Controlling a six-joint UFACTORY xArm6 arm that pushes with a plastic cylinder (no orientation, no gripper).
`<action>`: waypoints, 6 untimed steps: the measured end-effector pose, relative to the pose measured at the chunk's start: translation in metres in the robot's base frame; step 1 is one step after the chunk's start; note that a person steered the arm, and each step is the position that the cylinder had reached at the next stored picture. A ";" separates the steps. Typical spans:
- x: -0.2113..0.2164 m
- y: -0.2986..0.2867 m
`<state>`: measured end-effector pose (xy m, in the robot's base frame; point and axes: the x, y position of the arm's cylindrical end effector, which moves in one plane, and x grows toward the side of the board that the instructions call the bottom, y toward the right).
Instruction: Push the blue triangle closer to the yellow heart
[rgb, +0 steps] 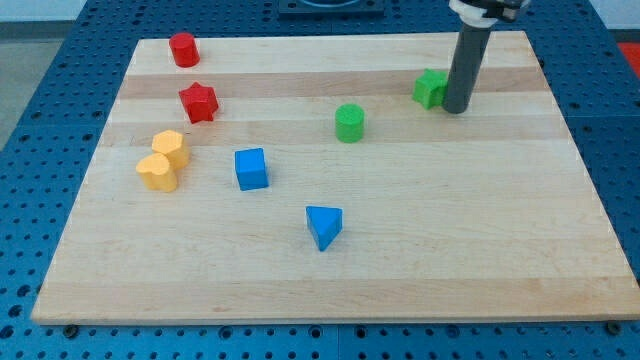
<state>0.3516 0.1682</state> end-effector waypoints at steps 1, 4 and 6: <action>0.058 0.067; 0.188 -0.129; 0.162 -0.304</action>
